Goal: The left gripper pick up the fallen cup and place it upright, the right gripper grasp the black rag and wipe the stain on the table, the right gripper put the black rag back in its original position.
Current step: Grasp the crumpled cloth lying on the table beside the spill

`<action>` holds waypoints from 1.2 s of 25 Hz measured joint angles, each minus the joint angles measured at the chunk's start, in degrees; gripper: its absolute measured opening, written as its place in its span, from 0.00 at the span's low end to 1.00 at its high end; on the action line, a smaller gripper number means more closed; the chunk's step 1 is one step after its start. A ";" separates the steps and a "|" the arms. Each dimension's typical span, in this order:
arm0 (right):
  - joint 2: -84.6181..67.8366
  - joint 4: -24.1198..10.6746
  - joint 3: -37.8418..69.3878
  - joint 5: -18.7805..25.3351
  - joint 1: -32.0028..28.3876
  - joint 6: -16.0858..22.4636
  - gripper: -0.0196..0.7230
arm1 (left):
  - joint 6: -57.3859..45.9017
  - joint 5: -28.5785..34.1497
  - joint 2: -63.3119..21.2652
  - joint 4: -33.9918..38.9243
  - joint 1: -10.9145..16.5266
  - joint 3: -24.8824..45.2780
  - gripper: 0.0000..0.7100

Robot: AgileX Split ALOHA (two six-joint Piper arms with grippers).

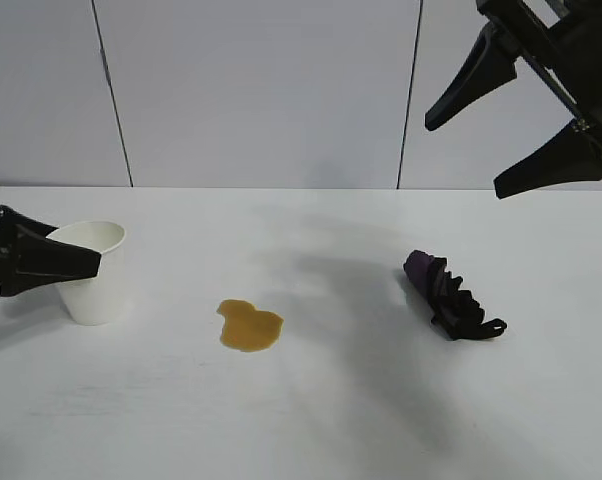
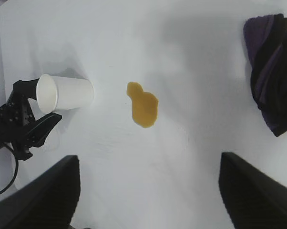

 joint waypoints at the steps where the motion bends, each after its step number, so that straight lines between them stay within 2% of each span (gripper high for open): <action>1: 0.00 0.00 0.00 0.00 0.00 0.00 0.77 | -0.77 -0.79 -0.90 0.31 0.00 0.00 0.85; 9: 0.00 0.00 0.00 0.00 0.00 0.00 0.77 | -9.90 -2.33 -8.16 4.55 0.00 0.00 0.85; 15: 0.00 0.01 0.00 0.00 0.00 0.00 0.77 | -24.77 -2.52 -17.80 5.82 0.00 0.00 0.85; 21: 0.00 0.01 0.00 0.00 0.00 0.00 0.77 | -43.61 -2.32 -33.96 9.18 0.00 -0.46 0.85; 30: 0.00 0.01 0.00 0.00 0.00 0.00 0.77 | -59.10 -4.02 -58.07 21.28 0.00 -8.80 0.82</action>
